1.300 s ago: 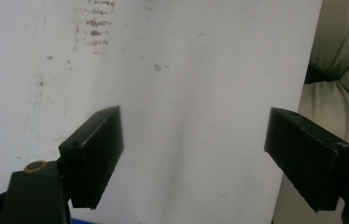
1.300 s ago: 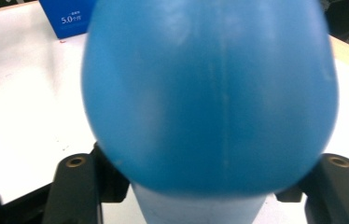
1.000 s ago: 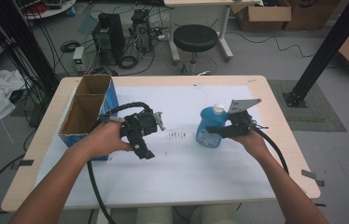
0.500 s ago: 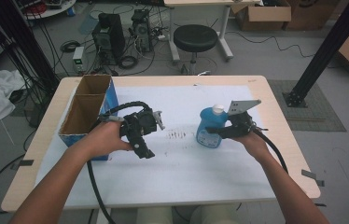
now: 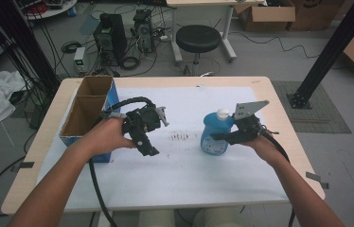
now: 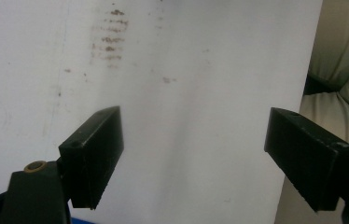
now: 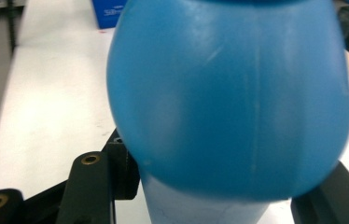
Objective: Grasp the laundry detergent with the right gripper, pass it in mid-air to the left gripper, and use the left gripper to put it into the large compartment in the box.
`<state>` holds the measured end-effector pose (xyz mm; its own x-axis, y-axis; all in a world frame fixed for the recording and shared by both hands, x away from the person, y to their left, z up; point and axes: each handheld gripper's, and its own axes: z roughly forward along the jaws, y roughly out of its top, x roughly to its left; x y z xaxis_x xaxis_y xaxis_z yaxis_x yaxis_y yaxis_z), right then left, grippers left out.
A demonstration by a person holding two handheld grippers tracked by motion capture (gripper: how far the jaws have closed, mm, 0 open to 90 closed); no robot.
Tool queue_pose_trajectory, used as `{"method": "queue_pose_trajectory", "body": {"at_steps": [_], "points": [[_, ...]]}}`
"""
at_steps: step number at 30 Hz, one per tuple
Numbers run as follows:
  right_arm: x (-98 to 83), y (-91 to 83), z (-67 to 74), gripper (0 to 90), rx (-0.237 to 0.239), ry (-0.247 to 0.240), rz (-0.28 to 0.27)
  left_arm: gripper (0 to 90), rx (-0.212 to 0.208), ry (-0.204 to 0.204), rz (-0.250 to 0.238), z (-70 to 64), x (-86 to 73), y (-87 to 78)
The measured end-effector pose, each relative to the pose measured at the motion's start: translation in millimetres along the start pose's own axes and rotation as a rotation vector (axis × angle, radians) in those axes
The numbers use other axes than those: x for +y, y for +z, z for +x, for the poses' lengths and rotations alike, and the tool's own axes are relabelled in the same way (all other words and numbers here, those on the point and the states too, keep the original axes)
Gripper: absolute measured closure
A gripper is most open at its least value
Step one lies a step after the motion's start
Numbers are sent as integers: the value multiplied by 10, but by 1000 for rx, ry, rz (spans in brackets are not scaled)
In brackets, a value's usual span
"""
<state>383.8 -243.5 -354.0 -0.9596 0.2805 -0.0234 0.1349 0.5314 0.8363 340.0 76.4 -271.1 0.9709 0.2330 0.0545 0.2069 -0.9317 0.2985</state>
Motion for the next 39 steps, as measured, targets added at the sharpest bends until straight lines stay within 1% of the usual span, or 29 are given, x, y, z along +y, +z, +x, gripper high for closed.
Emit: {"method": "queue_pose_trajectory", "body": {"at_steps": [3, 4, 8, 12, 14, 15, 16, 17, 19, 21, 22, 23, 24, 26, 29, 33, 34, 39], "points": [[22, -8, 35, 439, 21, -14, 2, 202, -2, 5, -2, -4, 28, -25], [52, -12, 80, 439, 52, -28, 0, 202, 1, 7, -4, -8, 42, -36], [104, 2, 158, 439, 114, -58, -3, 202, 1, 21, -7, -23, 120, -91], [157, 36, 231, 439, 165, -88, -1, 201, -2, 38, -6, -36, 206, -139], [176, 57, 258, 439, 185, -99, -3, 201, -3, 44, -6, -40, 236, -155], [176, 57, 258, 439, 185, -99, -3, 201, -2, 48, -7, -44, 260, -168], [190, 76, 282, 439, 200, -108, -6, 201, -3, 60, -8, -53, 311, -189], [190, 76, 282, 439, 200, -108, -6, 201, -3, 60, -8, -53, 311, -189], [206, 101, 311, 439, 218, -118, -8, 201, -3, 78, -7, -67, 385, -226], [211, 110, 319, 439, 222, -123, -9, 201, -3, 83, -8, -70, 407, -238], [221, 122, 333, 439, 228, -130, -11, 201, -4, 91, -11, -78, 447, -257], [226, 127, 339, 439, 230, -132, -13, 201, -4, 91, -11, -78, 447, -257], [231, 133, 346, 439, 232, -134, -15, 201, -5, 104, -4, -79, 482, -272], [242, 143, 358, 439, 237, -139, -20, 200, -7, 107, -7, -92, 519, -272], [265, 173, 387, 439, 249, -151, -26, 200, -12, 126, 2, -106, 588, -274], [300, 235, 426, 439, 261, -166, -22, 200, -15, 138, 4, -123, 642, -264], [312, 255, 436, 439, 263, -170, -20, 200, -20, 147, 7, -131, 675, -255], [370, 331, 465, 439, 272, -176, -15, 200, -26, 152, 10, -144, 731, -233]]}}
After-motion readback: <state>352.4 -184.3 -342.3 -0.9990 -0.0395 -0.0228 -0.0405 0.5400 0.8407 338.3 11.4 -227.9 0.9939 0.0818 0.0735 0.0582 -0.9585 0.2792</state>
